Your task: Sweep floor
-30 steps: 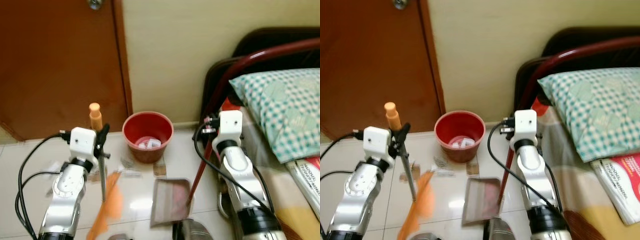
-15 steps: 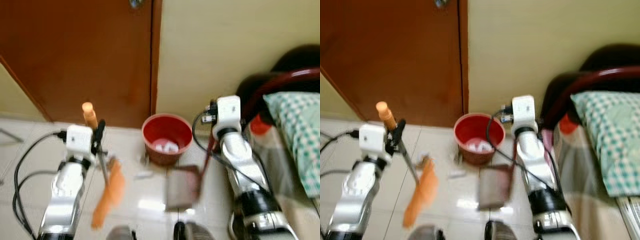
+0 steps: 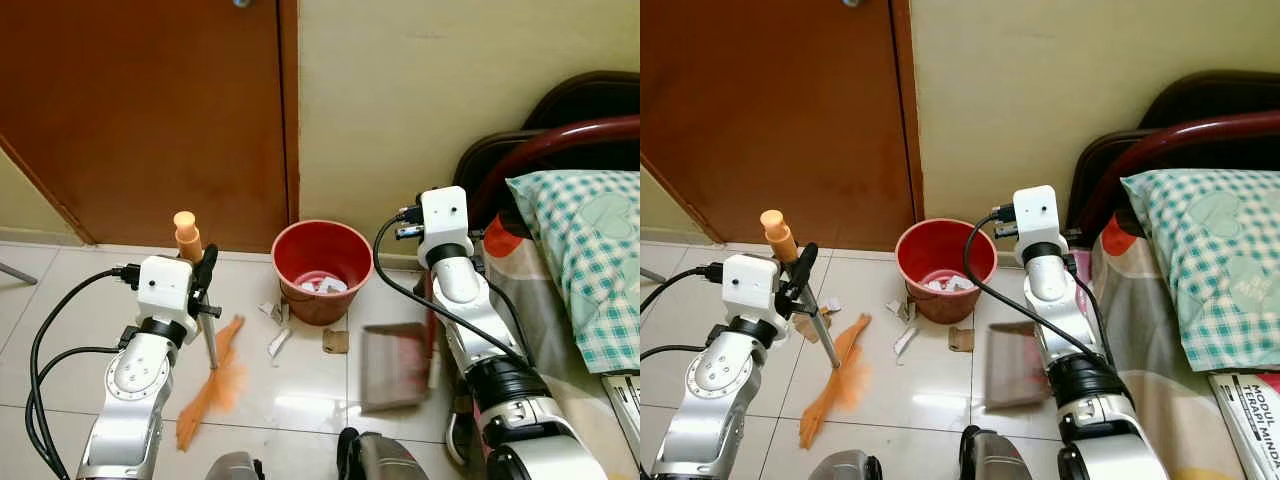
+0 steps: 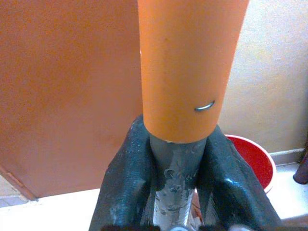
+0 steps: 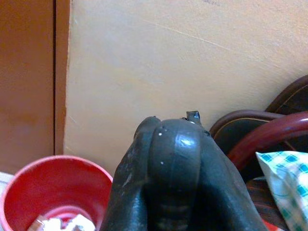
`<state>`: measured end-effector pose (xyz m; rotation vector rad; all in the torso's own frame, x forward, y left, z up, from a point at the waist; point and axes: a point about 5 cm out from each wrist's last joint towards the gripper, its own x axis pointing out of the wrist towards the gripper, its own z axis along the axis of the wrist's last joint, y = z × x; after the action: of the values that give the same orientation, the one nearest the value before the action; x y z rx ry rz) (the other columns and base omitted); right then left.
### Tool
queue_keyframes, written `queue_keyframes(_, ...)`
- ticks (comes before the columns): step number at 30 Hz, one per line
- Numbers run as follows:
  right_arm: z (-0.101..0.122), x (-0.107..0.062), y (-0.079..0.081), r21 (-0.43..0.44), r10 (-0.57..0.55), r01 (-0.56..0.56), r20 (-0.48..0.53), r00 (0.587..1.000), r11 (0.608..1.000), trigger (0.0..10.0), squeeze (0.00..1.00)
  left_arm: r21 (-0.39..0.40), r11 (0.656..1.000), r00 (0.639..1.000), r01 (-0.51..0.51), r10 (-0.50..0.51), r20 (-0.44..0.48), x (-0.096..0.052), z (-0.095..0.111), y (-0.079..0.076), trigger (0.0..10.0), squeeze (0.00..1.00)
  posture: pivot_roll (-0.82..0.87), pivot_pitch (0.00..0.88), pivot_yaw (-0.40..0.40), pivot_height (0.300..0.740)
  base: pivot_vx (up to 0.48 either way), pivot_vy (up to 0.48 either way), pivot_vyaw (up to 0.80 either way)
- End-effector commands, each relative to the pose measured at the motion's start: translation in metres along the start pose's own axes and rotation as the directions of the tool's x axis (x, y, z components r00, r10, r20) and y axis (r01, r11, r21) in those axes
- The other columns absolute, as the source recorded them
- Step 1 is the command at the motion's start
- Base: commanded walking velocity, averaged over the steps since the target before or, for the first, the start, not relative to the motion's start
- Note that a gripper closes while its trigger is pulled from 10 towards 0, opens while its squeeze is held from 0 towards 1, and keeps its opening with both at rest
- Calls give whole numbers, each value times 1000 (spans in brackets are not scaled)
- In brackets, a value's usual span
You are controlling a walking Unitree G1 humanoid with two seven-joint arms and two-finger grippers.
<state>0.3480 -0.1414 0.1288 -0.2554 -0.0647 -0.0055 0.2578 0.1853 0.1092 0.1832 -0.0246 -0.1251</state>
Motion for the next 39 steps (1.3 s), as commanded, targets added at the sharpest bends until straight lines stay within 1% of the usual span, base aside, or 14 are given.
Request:
queue_keyframes(1,9,2,2,-6,14,-13,45,999,1000,10000,0,4,1000,1000,-19,19,-4,-1,1,4,10000,0,62,160,-25,740,0,0,0)
queue_keyframes(4,5,-2,1,2,15,-15,52,999,1000,10000,0,4,1000,1000,-15,15,-21,-1,-3,0,10000,0,45,153,-25,740,0,0,0)
queue_keyframes(8,3,-9,-2,58,22,-26,71,997,998,10000,0,2,1000,1000,-7,7,-25,-1,-4,-4,10000,0,39,143,-26,740,0,0,0)
queue_keyframes(9,0,-12,-5,95,8,-14,57,998,995,10000,0,3,1000,999,-8,8,-32,-1,-6,-3,10000,0,38,139,-26,740,0,0,0)
queue_keyframes(13,-11,-22,-11,145,-20,18,13,1000,989,10000,0,4,1000,999,-15,15,-47,-3,-11,-1,10000,0,31,123,-25,740,0,0,0)
queue_keyframes(15,-15,-26,-14,137,-27,26,2,1000,990,10000,0,8,1000,998,-20,20,-51,-4,-12,1,10000,0,29,120,-24,740,0,0,0)
queue_keyframes(18,-28,-42,-26,154,-55,59,-31,998,986,10000,0,27,999,997,-45,47,-67,-10,-18,5,10000,0,20,88,-16,740,0,0,-150)
queue_keyframes(21,-32,-54,-33,169,-64,70,-36,997,983,10000,0,29,999,996,-41,43,-75,-17,-22,7,10000,0,16,71,-11,740,0,0,-150)
queue_keyframes(22,-32,-54,-33,169,-64,70,-36,997,983,10000,0,29,999,996,-41,43,-75,-17,-22,7,10000,0,16,71,-11,740,0,0,0)
queue_keyframes(24,-39,-69,-40,140,-65,72,-54,996,988,10000,0,28,998,994,-48,50,-97,-23,-27,8,10000,0,9,43,-10,740,0,0,0)
queue_keyframes(27,-46,-80,-46,123,-80,89,-81,994,988,10000,0,33,998,993,-61,64,-97,-21,-29,11,10000,0,7,31,-11,740,0,0,0)
queue_keyframes(30,-45,-80,-47,110,-88,97,-85,992,989,10000,0,35,997,994,-69,72,-83,-15,-26,13,10000,0,-3,21,-16,740,0,0,0)
queue_keyframes(32,-41,-79,-47,104,-100,108,-82,992,989,10000,0,35,997,996,-66,68,-63,-10,-23,14,10000,0,-15,17,-22,740,0,0,-800)
queue_keyframes(39,-33,-73,-48,88,-103,108,-62,993,990,10000,0,36,998,997,-50,52,-57,-8,-23,15,10000,0,-19,35,-17,740,0,0,-685)
